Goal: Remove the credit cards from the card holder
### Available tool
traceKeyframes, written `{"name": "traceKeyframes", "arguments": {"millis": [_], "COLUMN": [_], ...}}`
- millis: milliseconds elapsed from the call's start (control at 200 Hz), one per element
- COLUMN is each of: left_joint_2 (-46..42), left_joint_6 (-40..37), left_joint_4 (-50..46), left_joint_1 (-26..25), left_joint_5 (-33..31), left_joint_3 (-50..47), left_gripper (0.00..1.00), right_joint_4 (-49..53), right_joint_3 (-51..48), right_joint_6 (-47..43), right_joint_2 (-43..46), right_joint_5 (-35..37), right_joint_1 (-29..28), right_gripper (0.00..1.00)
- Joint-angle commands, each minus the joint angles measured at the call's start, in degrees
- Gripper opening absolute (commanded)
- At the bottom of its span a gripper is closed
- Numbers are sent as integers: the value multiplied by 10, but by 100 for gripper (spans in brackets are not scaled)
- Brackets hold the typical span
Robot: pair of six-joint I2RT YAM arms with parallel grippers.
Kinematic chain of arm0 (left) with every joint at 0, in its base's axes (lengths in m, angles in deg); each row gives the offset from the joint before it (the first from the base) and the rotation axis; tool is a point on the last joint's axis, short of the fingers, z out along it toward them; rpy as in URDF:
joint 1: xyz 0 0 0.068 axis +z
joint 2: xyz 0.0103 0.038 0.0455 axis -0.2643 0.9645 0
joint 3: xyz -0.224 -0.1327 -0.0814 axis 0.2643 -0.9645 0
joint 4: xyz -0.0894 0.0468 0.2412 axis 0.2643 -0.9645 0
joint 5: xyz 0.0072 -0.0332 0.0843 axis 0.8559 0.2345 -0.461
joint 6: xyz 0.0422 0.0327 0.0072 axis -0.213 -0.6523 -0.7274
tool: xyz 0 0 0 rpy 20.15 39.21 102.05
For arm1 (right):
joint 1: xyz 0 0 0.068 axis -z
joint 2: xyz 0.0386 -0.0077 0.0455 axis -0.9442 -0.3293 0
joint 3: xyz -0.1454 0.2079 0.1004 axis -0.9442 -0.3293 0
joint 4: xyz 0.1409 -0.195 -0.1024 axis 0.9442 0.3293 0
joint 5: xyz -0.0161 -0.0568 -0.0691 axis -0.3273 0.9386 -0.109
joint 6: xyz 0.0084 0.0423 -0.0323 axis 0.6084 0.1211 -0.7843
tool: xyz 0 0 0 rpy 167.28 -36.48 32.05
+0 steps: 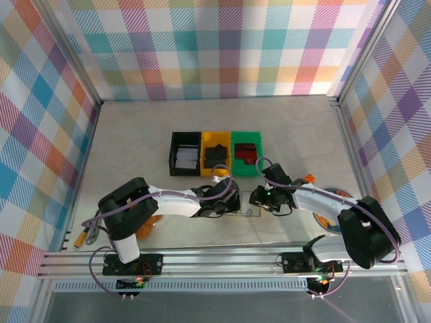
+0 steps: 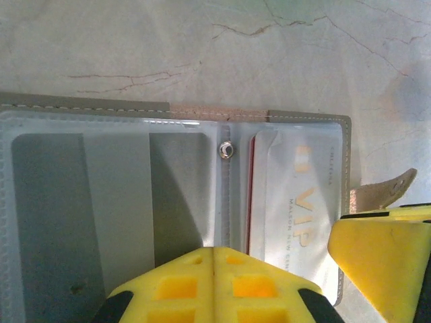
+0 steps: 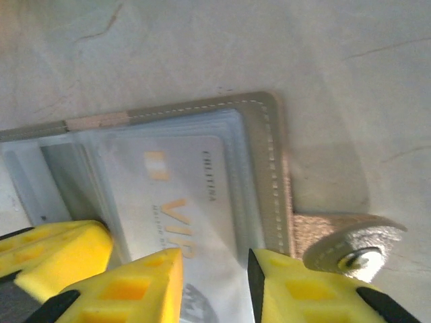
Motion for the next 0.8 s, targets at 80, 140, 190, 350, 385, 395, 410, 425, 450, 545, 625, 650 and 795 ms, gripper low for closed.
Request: {"name": "traceKeyframes", "arguments": {"millis": [80, 140, 190, 350, 385, 395, 410, 425, 450, 545, 625, 650, 795], "left_joint_2": [-19, -22, -23, -12, -10, -10, -9, -8, -7, -4, -2, -2, 0], "left_joint_6": [-4, -3, 0, 11, 15, 16, 18, 19, 21, 27, 30, 30, 30], "left_joint_4": [-3, -3, -2, 9, 17, 19, 20, 21, 26, 37, 44, 43, 45], "left_joint_1": [8, 8, 8, 8, 8, 8, 8, 8, 8, 8, 8, 8, 8], "left_joint_5": [20, 21, 24, 43, 47, 48, 49, 50, 53, 60, 64, 64, 66], "left_joint_3": [1, 2, 3, 10, 10, 10, 10, 10, 10, 11, 11, 12, 15], "left_gripper": [3, 4, 5, 6, 6, 7, 7, 7, 7, 10, 11, 11, 13], "right_joint_4": [56, 56, 52, 48, 42, 40, 37, 33, 29, 17, 10, 8, 1], "right_joint_3": [6, 3, 1, 1, -2, -3, -3, -4, -5, -5, -8, -8, -10], "right_joint_6": [-16, -17, -18, -20, -19, -20, -20, -20, -20, -20, -19, -18, -17], "right_joint_2": [14, 23, 25, 8, 4, 3, 1, -1, -5, -21, -29, -30, -44], "right_joint_5": [24, 30, 27, 26, 24, 23, 21, 19, 16, 3, 1, 1, 2], "right_joint_1": [9, 9, 9, 11, 11, 11, 11, 12, 12, 12, 12, 13, 12], "right_gripper": [32, 32, 32, 28, 27, 27, 27, 27, 27, 26, 25, 25, 24]}}
